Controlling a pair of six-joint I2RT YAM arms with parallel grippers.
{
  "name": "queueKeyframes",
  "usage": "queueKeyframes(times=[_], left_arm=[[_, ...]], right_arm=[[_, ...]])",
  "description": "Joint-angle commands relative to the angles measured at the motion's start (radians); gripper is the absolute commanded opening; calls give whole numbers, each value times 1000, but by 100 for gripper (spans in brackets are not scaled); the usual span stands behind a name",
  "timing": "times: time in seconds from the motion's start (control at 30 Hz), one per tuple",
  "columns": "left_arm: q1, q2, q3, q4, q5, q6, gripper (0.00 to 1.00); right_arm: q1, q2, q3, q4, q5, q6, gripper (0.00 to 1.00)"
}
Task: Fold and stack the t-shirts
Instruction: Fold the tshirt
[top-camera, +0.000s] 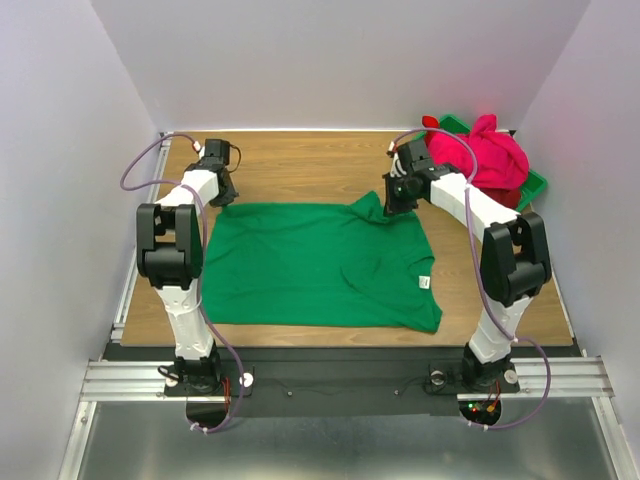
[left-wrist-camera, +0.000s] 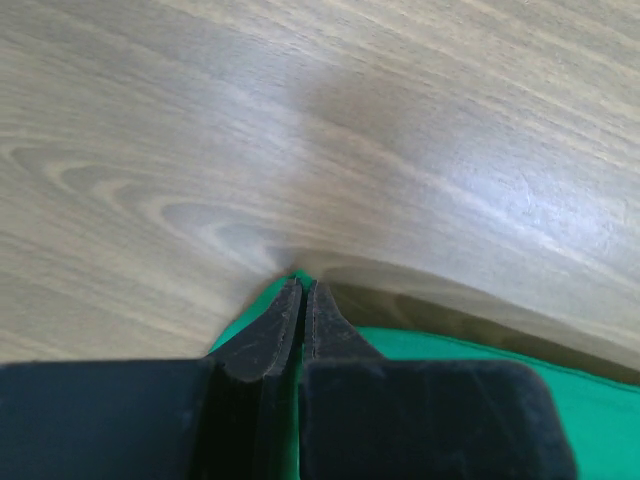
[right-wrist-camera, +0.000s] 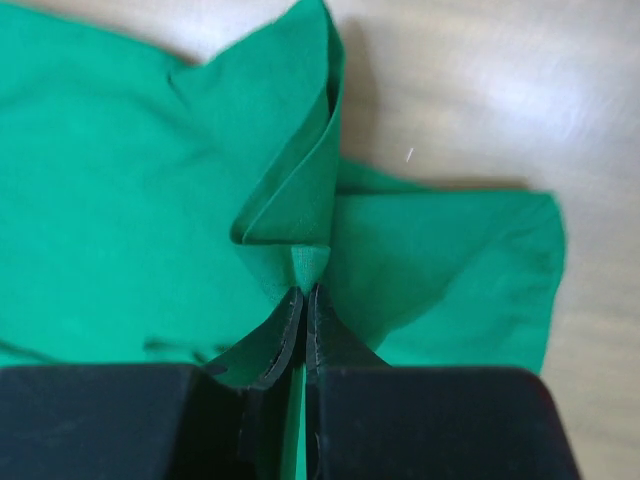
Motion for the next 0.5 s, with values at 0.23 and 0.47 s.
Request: queueKeyframes(times=[0.23, 0.47], left_arm=[[5, -205, -139, 40, -63, 76, 0], [5, -289, -257, 54, -79, 81, 0]], right_arm=[[79, -221, -150, -12, 12, 96, 0], [118, -320, -225, -81, 53, 167, 0]])
